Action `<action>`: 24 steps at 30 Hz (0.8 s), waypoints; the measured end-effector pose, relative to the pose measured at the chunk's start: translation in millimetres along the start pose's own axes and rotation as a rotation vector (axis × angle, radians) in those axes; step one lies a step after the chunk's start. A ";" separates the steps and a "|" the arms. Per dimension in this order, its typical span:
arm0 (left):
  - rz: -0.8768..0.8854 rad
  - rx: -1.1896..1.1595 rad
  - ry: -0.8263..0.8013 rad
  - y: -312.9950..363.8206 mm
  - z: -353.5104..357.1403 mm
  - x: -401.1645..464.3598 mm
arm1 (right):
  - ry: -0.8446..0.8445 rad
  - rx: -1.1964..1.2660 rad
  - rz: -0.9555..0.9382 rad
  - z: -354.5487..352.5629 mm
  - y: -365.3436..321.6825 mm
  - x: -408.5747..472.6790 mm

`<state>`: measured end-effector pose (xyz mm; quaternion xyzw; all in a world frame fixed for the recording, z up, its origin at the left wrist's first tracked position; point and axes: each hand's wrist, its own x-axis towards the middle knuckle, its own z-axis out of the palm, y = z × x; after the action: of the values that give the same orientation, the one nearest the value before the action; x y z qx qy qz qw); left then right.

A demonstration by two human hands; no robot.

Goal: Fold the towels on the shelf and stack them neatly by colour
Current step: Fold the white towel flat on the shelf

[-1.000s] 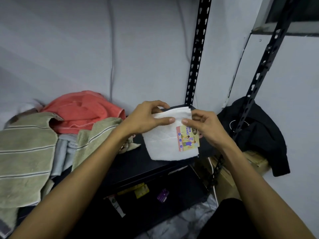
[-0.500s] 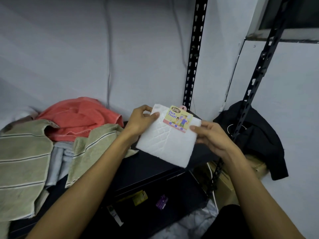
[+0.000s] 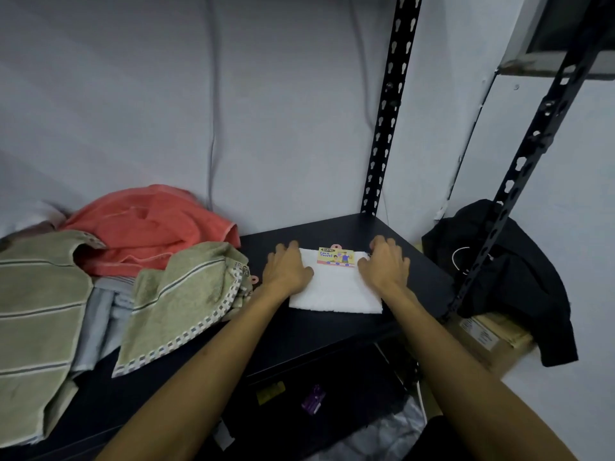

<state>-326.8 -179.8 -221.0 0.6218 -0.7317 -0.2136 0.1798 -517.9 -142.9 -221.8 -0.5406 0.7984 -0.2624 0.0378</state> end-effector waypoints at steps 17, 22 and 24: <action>0.335 0.340 -0.232 -48.3 1.4 -10.4 | -0.276 -0.248 -0.182 2.8 43.9 -25.3; 0.275 0.098 -0.088 -38.5 -9.7 21.8 | -0.166 -0.043 -0.177 15.1 -32.4 -39.4; 0.211 0.111 -0.073 -42.9 -6.7 37.9 | -0.279 -0.113 -0.187 35.7 -47.6 -43.5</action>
<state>-293.7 -223.6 -238.5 0.5422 -0.8098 -0.1750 0.1401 -447.5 -131.1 -240.3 -0.6450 0.7451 -0.1420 0.0932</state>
